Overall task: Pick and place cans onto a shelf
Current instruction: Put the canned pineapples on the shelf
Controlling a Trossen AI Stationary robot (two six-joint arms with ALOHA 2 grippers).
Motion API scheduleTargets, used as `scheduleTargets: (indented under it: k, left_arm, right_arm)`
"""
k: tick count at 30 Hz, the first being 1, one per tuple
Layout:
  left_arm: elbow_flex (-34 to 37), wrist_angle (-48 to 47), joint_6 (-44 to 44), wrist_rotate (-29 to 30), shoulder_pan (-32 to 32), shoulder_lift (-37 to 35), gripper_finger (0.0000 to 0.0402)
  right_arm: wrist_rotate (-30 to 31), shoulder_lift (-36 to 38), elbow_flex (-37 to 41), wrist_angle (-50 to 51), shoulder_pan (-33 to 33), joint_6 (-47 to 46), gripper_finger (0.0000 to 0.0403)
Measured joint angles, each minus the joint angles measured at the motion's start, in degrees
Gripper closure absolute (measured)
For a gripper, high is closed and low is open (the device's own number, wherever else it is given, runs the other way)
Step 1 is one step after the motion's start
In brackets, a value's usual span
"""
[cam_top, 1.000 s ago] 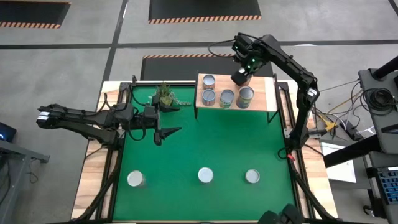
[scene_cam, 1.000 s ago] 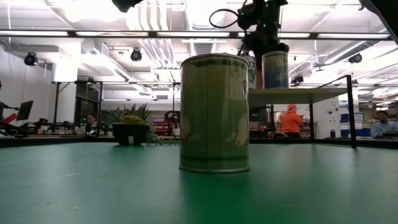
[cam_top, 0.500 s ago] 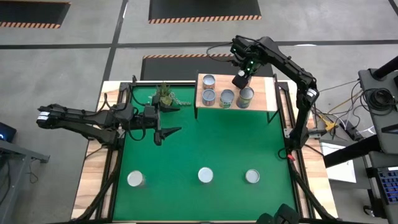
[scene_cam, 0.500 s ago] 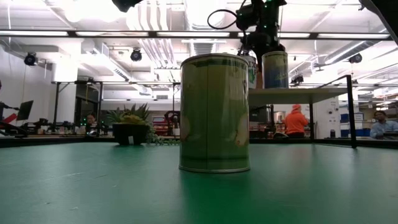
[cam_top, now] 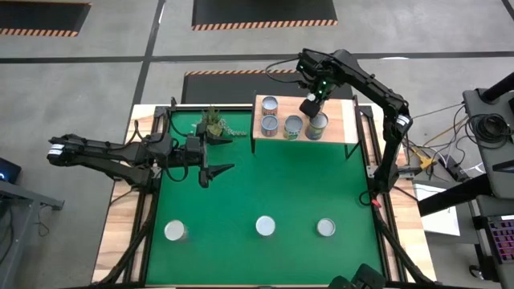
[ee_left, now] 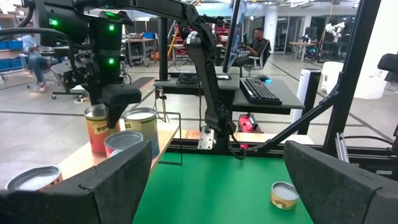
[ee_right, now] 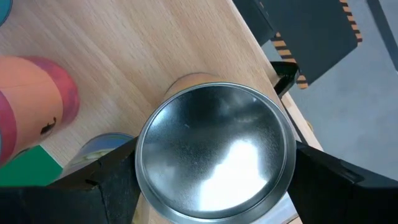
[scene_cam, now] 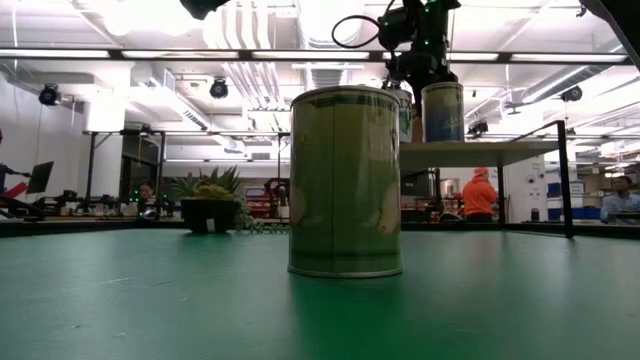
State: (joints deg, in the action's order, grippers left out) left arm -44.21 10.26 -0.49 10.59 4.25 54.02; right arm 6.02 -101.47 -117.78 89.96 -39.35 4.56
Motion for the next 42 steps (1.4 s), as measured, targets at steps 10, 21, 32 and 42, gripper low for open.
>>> scheduleTargets:
  k: [10,21,32,42]
  left_arm:
    - [0.00,-0.02,0.02,-0.01,0.00,0.00,0.0056]
    - [0.00,-0.02,0.02,0.00,0.00,0.00,0.0056]
    - [0.00,-0.02,0.00,0.00,0.00,0.00,0.0056]
    - [0.00,-0.02,0.02,-0.02,0.00,0.00,0.0056]
  right_arm:
    - [0.08,-0.26,0.09,0.12,-0.02,0.04,0.0047]
    - [0.18,-0.24,0.09,0.05,-0.02,0.55,0.0040]
    - [0.15,-0.24,-4.65,0.06,-0.02,-0.09,0.0039]
    - [-0.02,0.40,-11.26,0.03,1.08,-0.11,0.0039]
